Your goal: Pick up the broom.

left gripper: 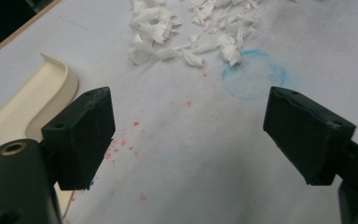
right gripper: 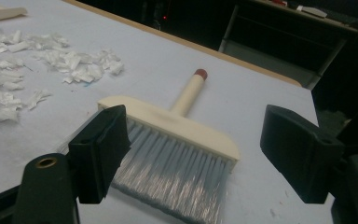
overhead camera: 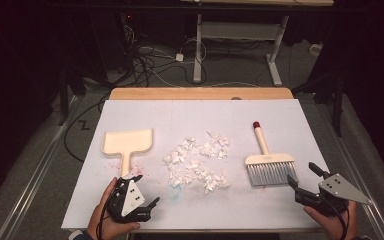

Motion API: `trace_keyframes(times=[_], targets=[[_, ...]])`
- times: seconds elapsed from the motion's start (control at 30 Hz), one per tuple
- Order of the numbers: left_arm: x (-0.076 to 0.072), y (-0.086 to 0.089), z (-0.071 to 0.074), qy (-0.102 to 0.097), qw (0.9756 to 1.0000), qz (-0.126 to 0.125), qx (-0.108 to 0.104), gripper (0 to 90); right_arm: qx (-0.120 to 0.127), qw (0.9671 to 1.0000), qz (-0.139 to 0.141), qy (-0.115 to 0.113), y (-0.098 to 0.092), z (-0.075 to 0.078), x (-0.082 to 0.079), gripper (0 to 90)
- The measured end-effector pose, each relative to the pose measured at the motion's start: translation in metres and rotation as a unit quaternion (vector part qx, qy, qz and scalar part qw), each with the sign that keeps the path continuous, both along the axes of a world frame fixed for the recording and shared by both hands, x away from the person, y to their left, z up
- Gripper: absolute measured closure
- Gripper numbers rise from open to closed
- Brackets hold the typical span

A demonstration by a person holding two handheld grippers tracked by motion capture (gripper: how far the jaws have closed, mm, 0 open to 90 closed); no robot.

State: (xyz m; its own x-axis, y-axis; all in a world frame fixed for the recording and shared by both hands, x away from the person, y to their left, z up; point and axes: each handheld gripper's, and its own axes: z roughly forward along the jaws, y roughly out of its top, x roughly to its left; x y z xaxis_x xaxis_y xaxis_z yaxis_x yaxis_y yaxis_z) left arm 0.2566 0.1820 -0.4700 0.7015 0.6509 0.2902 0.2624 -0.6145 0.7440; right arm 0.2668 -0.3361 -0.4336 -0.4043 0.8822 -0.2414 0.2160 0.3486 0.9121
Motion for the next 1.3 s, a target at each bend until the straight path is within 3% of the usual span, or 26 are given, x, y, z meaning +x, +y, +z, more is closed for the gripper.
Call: trace_keyframes(times=[0.23,0.37,0.63,0.67,0.73,0.8,0.83,0.93,1.0,1.03,1.1,1.2,1.23,1.27,1.3], targets=[[0.009,0.003,-0.003,0.013,0.9999,0.005,-0.009,15.5,-0.007,1.0000,0.004,0.002,0.002,-0.004,0.002,24.9],[0.008,0.005,-0.005,0.014,0.9999,0.004,-0.003,15.5,-0.012,0.9999,0.007,0.003,0.006,-0.003,0.004,24.9],[0.008,0.007,-0.005,0.018,0.9998,0.008,-0.006,15.5,-0.024,0.9995,0.003,0.020,0.017,-0.003,0.020,25.0],[0.009,0.007,-0.005,0.019,0.9998,0.008,-0.005,15.5,-0.020,0.9995,0.004,0.026,0.018,-0.002,0.023,25.0],[0.010,0.006,-0.005,0.023,0.9997,0.007,-0.005,15.7,-0.001,0.9980,0.008,0.062,0.019,0.002,0.037,24.7],[0.011,0.004,-0.006,0.027,0.9996,0.007,-0.002,15.9,-0.001,0.9975,0.005,0.071,0.019,0.003,0.043,25.0],[0.011,0.004,-0.006,0.027,0.9996,0.007,-0.001,15.9,-0.005,0.9960,-0.004,0.089,0.021,0.006,0.055,25.1],[0.010,0.004,-0.006,0.026,0.9996,0.007,0.002,15.9,-0.011,0.9947,-0.011,0.102,0.024,0.008,0.067,25.7],[0.009,0.005,-0.005,0.026,0.9996,0.008,-0.002,15.9,-0.012,0.9909,-0.027,0.132,0.031,0.010,0.089,25.6],[0.009,0.005,-0.005,0.026,0.9996,0.008,-0.001,15.9,-0.012,0.9909,-0.027,0.132,0.031,0.010,0.089,25.6],[0.008,0.005,-0.005,0.025,0.9996,0.008,-0.003,15.8,-0.005,0.9847,-0.037,0.171,0.040,0.010,0.112,25.1],[0.007,0.005,-0.006,0.026,0.9996,0.007,0.002,15.9,-0.025,0.9761,-0.043,0.212,0.053,0.004,0.136,25.2],[0.006,0.006,-0.006,0.026,0.9996,0.007,-0.001,15.9,-0.038,0.9717,-0.054,0.227,0.057,0.000,0.143,25.9],[0.006,0.006,-0.006,0.026,0.9996,0.007,-0.001,15.9,-0.038,0.9717,-0.054,0.227,0.057,0.000,0.143,25.9],[0.005,0.006,-0.006,0.026,0.9996,0.008,-0.001,15.8,-0.048,0.9649,-0.059,0.251,0.063,-0.008,0.157,28.1]])
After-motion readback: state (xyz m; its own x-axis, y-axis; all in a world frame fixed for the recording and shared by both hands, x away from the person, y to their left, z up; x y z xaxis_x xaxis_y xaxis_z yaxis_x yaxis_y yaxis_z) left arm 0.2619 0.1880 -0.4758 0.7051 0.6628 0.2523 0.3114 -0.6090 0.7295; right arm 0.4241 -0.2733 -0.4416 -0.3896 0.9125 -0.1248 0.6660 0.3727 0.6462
